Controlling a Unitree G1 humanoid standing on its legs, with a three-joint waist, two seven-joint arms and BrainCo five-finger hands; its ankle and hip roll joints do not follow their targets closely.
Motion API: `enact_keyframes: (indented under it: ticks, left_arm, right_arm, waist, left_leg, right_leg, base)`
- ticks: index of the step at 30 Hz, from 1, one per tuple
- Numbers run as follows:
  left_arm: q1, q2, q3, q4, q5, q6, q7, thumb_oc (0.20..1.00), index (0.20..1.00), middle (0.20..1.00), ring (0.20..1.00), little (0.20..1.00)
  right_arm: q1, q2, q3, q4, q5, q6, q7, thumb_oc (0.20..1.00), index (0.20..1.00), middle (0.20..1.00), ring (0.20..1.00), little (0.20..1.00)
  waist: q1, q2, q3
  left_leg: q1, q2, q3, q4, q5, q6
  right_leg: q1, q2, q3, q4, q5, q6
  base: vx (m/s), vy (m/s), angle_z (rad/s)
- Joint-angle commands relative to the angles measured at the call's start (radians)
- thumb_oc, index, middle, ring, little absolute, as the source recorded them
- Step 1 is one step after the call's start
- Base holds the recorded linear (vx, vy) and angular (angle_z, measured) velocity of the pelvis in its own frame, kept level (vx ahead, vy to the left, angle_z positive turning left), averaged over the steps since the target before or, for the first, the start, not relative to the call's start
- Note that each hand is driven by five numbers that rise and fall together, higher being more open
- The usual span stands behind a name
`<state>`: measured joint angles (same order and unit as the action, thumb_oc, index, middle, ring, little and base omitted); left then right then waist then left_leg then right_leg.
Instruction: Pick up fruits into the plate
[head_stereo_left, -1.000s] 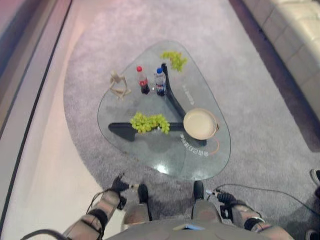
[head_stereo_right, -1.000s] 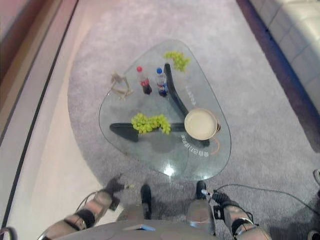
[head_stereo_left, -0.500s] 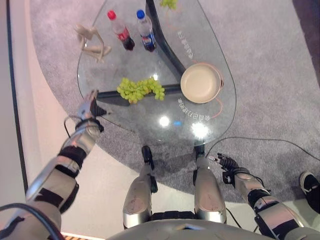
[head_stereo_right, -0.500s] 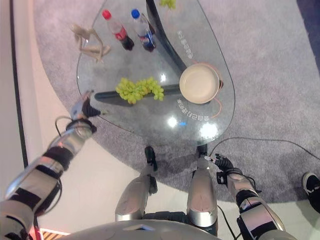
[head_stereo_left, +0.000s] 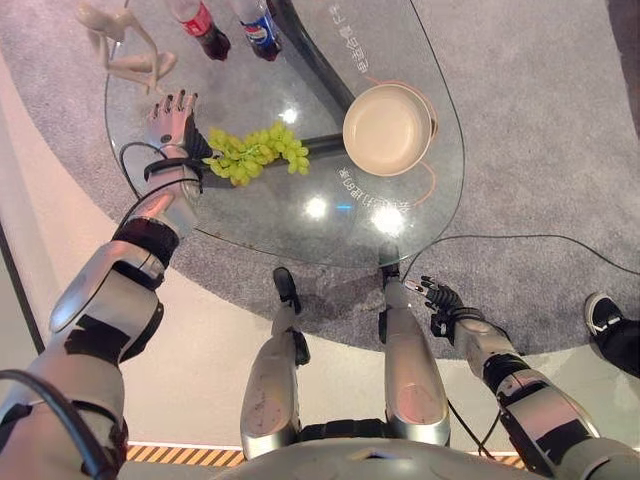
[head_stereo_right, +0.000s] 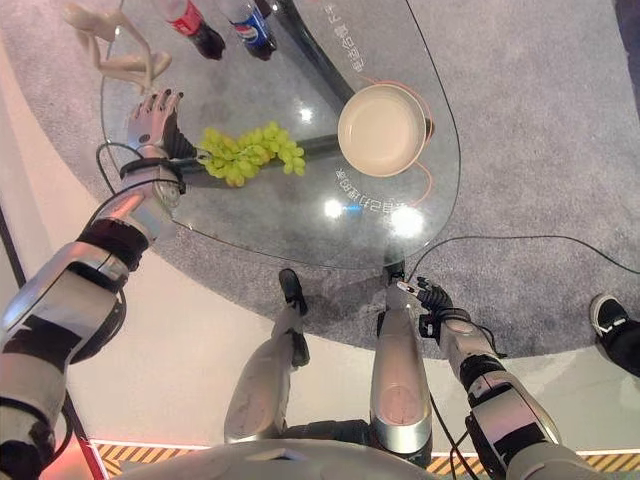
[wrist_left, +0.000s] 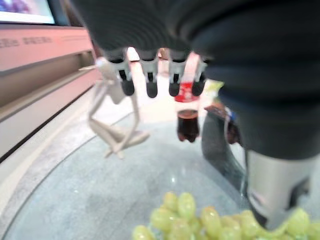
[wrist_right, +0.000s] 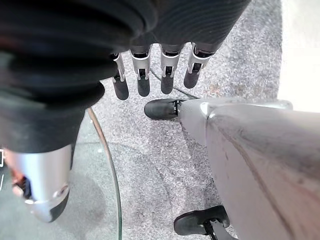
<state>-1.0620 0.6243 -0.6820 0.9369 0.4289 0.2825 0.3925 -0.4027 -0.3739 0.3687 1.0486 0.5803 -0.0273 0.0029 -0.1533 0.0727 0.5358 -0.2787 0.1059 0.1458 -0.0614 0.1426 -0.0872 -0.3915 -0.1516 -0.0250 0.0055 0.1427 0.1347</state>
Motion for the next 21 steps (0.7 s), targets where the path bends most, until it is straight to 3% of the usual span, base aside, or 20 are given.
enact_keyframes:
  ticks: [1, 21]
  left_arm:
    - [-0.076, 0.049, -0.007, 0.094, 0.061, 0.025, -0.005, 1.000, 1.000, 1.000, 1.000, 1.000]
    - [-0.137, -0.058, -0.114, 0.286, 0.050, 0.081, -0.105, 1.000, 1.000, 1.000, 1.000, 1.000]
  right_arm:
    - [0.013, 0.031, 0.018, -0.019, 0.048, -0.015, -0.013, 1.000, 1.000, 1.000, 1.000, 1.000]
    - [0.001, 0.037, 0.033, -0.150, 0.179, -0.042, -0.026, 1.000, 1.000, 1.000, 1.000, 1.000]
  waist:
    - [0.007, -0.067, -0.016]
    - [-0.051, -0.110, -0.016]
  left_leg:
    - [-0.097, -0.066, -0.019, 0.113, -0.099, 0.038]
    - [-0.294, -0.066, -0.001, 0.215, -0.104, 0.032]
  right_leg:
    - [-0.122, 0.096, 0.023, 0.151, -0.073, -0.056]
    - [-0.310, 0.144, 0.058, 0.217, -0.069, -0.066]
  base:
    - [-0.01, -0.033, -0.10]
    - [0.00, -0.007, -0.05]
